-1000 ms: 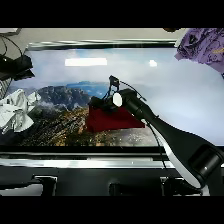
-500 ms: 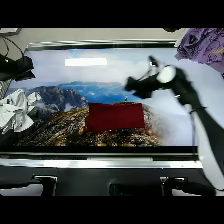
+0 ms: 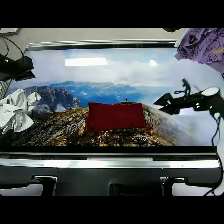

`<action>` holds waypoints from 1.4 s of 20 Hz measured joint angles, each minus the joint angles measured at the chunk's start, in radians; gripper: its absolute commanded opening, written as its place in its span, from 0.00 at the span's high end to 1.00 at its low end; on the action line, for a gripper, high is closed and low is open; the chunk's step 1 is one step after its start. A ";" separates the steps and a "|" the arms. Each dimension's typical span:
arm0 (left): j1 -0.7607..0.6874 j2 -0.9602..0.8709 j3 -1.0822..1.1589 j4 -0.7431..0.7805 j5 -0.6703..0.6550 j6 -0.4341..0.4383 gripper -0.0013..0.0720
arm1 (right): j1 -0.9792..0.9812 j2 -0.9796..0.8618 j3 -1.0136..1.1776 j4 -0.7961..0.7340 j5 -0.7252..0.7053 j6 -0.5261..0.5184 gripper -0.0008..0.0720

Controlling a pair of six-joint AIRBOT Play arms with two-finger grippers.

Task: Fold the clothes and pants, and hang the long-sleeved shirts on hangers.

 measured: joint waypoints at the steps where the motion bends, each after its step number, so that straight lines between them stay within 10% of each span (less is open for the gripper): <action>1: 0.000 0.000 0.000 0.000 0.000 0.000 0.96 | 0.009 -0.027 -0.018 0.023 -0.005 -0.033 0.25; 8: 0.000 -0.003 0.000 0.000 0.000 0.000 0.96 | 0.124 -0.139 -0.058 0.085 -0.092 -0.132 0.41; 12: 0.000 -0.003 0.000 0.000 0.000 0.000 0.96 | 0.178 -0.153 -0.061 0.117 -0.140 -0.145 0.95; 28: 0.000 -0.003 0.000 -0.001 -0.001 0.000 0.96 | 0.076 -0.149 0.474 -0.075 -0.193 0.225 0.95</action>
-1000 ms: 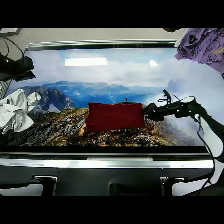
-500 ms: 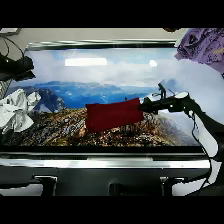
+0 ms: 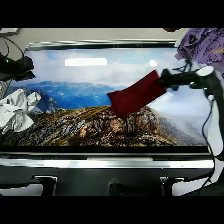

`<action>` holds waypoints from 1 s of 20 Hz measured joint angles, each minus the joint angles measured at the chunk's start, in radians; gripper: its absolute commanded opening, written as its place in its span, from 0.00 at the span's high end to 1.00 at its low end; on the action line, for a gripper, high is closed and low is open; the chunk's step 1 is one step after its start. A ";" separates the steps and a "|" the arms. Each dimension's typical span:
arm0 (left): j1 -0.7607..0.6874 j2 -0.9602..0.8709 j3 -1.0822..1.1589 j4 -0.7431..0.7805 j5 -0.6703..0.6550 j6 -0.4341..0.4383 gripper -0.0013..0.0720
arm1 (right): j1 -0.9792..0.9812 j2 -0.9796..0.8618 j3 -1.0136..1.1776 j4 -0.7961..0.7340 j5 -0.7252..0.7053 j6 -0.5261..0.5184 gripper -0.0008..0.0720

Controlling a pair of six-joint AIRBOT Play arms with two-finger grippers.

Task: Fold the clothes and pants, and hang the long-sleeved shirts on hangers.

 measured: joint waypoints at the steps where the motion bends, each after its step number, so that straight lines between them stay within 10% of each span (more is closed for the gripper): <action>1: 0.000 0.000 0.000 0.000 0.000 0.000 0.96 | -0.032 0.000 0.034 -0.013 -0.006 0.027 0.95; 20: 0.000 0.000 0.000 0.049 -0.020 0.000 0.96 | -0.564 0.110 0.021 -0.750 0.225 0.507 0.95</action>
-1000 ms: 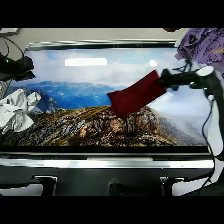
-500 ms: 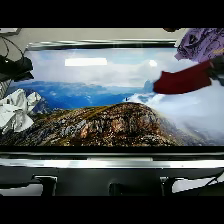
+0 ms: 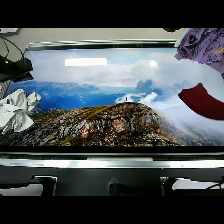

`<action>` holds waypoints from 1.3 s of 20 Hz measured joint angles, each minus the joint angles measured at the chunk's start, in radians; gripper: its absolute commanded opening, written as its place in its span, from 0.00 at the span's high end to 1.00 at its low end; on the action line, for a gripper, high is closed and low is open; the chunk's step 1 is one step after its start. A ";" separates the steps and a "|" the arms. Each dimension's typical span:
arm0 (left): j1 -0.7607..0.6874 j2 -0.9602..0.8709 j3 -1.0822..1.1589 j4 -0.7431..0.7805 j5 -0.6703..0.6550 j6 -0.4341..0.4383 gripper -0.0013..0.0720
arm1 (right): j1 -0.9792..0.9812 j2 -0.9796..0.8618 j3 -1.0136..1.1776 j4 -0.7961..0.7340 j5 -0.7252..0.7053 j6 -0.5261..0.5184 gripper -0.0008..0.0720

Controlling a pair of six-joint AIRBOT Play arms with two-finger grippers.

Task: Fold the clothes and pants, and hang the long-sleeved shirts on hangers.

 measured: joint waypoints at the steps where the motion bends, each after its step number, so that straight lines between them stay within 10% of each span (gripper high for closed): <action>1: 0.000 0.000 0.000 0.000 0.000 0.000 0.96 | -0.012 0.028 -0.060 -0.040 0.003 0.020 0.95; 21: 0.000 0.000 0.000 0.000 -0.022 0.000 0.96 | -0.041 0.293 -0.664 -0.396 0.024 0.201 0.94; 25: 0.000 0.000 0.000 0.000 -0.025 0.000 0.96 | -0.041 0.293 -0.667 -0.454 0.044 0.201 0.39; 26: 0.000 0.000 0.000 0.000 -0.026 0.000 0.96 | -0.041 0.293 -0.667 -0.464 0.052 0.201 0.39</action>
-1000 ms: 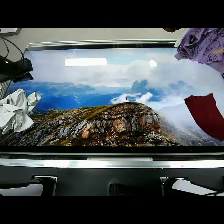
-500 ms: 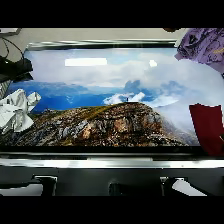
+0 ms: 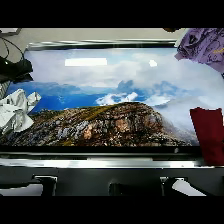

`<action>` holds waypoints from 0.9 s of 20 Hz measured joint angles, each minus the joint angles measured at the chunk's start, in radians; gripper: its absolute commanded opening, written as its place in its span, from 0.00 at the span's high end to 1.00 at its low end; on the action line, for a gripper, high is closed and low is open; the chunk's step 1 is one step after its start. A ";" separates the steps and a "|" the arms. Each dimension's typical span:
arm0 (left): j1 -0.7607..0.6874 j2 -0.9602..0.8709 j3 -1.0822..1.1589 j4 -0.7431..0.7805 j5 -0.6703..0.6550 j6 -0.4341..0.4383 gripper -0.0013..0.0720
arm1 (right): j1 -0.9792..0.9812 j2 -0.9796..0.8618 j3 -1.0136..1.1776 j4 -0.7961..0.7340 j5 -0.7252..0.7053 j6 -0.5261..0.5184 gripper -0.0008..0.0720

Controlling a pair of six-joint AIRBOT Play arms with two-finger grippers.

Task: Fold the clothes and pants, and hang the long-sleeved shirts on hangers.

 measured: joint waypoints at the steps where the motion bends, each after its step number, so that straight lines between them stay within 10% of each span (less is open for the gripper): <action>1: 0.000 0.000 0.000 0.000 0.000 0.000 0.96 | 0.000 0.000 0.002 -0.008 0.008 0.000 0.42; 8: 0.000 0.000 0.000 0.000 0.000 0.000 0.96 | 0.072 0.006 0.158 0.159 -0.079 -0.191 0.67; 10: -0.001 0.000 0.000 0.000 0.000 0.001 0.96 | 0.181 0.016 0.199 0.254 -0.150 -0.281 0.93; 18: -0.057 0.065 -0.129 -0.001 0.057 0.077 0.96 | 0.859 0.049 0.240 0.441 -0.281 -0.409 0.95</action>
